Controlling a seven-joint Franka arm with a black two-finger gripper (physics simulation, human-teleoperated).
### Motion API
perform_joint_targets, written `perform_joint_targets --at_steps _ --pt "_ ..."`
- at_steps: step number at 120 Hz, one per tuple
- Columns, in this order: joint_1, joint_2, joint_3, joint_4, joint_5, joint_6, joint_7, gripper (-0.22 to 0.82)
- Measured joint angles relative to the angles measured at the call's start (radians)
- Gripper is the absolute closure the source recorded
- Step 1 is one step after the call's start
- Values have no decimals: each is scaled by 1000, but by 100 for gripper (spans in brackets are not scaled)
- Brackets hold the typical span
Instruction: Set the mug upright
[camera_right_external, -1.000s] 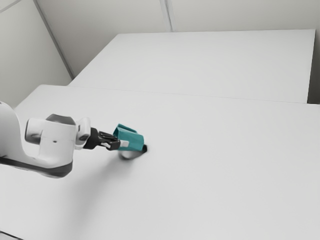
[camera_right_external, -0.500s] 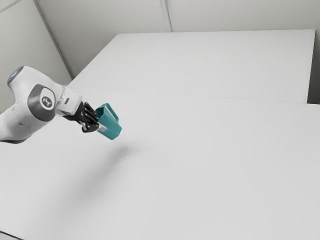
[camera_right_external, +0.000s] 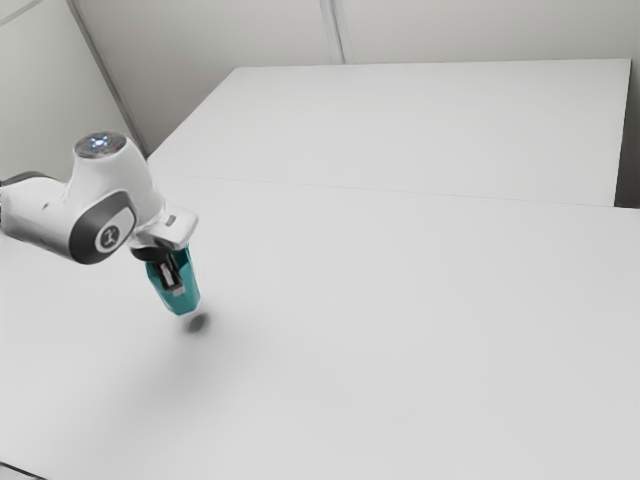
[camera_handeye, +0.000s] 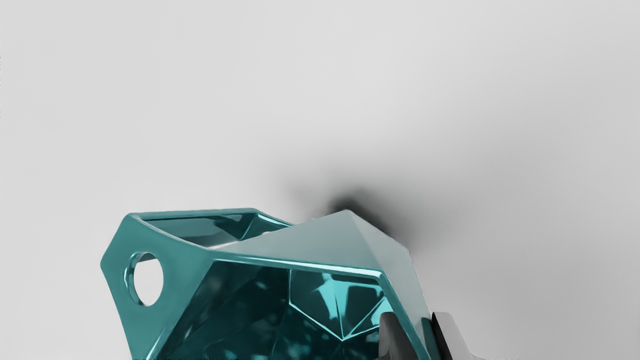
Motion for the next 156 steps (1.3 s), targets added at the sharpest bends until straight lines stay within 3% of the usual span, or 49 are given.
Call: perform_joint_targets --at_steps 32,68,94,156 --pt "-32 54 -4 11 66 -9 -307 77" --pt "-108 113 -6 40 44 32 -543 77" --pt "-126 104 -47 32 -26 43 -661 77" --pt "-159 142 -55 36 -46 55 -824 77"
